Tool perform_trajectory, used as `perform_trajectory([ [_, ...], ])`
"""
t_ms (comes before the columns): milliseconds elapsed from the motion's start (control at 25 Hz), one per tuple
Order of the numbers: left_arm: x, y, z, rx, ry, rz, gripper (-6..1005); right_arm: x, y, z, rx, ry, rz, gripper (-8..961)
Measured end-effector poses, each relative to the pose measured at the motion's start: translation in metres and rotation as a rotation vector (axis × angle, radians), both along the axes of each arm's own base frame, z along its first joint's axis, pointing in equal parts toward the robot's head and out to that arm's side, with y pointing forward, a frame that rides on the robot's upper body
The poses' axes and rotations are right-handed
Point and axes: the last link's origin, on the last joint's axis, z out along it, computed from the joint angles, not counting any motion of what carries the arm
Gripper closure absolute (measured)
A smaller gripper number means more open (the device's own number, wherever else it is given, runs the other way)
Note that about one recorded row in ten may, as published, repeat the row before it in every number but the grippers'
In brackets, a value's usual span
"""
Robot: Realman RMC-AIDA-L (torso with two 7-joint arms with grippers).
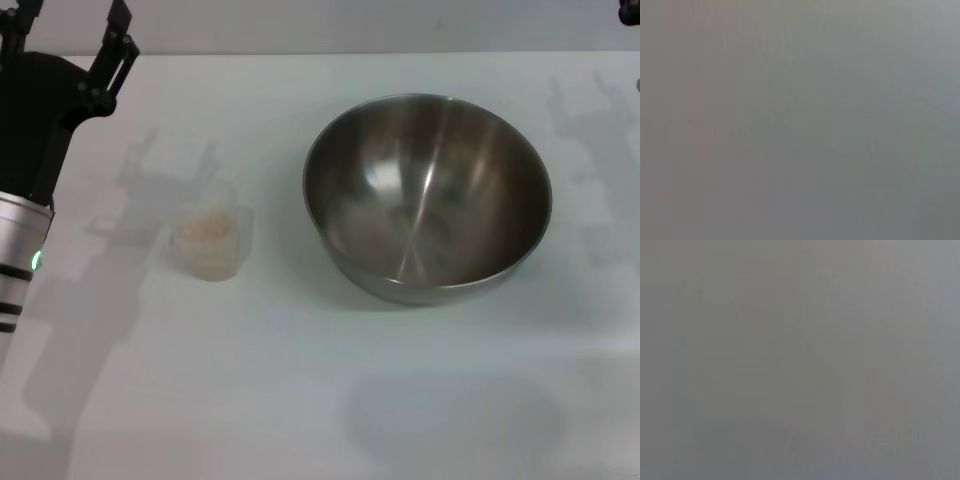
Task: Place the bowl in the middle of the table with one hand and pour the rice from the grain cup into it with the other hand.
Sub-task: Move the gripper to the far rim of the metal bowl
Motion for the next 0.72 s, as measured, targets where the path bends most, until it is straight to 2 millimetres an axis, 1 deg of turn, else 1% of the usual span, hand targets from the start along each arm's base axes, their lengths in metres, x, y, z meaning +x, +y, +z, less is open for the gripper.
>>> perform_trajectory([
  [80,-0.002,-0.003,0.001,0.005,-0.007,0.003,167,0.002,-0.004,-0.004,0.007,-0.082,-0.009,388],
  [120,-0.002,-0.003,0.001,0.005,-0.007,0.003,167,0.002,-0.004,-0.004,0.007,-0.082,-0.009,388],
  [160,-0.007,-0.01,0.002,0.01,-0.016,0.016,168,0.003,-0.006,-0.005,0.006,-0.094,-0.009,388],
  [280,-0.007,-0.01,0.002,0.01,-0.016,0.016,169,0.005,-0.008,-0.005,0.016,-0.122,-0.011,387],
  [320,-0.008,-0.011,0.001,0.009,-0.018,0.019,170,0.006,-0.011,-0.005,0.037,-0.162,-0.016,387],
  [400,-0.008,-0.012,-0.001,0.001,-0.015,0.015,170,0.007,-0.012,-0.004,0.05,-0.189,-0.019,387],
  [440,-0.008,-0.012,-0.001,0.001,-0.015,0.015,171,0.007,-0.013,-0.004,0.074,-0.236,-0.024,387],
  [520,-0.007,-0.013,-0.002,-0.003,-0.014,0.011,172,0.006,-0.013,-0.004,0.084,-0.257,-0.027,387],
  [640,-0.006,-0.013,-0.002,-0.005,-0.015,0.007,173,0.001,-0.002,-0.002,0.088,-0.236,-0.069,387],
  [680,-0.006,-0.013,-0.002,-0.005,-0.015,0.007,173,0.001,-0.002,-0.002,0.088,-0.236,-0.069,388],
  [720,-0.006,-0.013,-0.002,-0.006,-0.015,0.006,174,-0.004,0.007,-0.001,0.059,-0.194,-0.113,388],
])
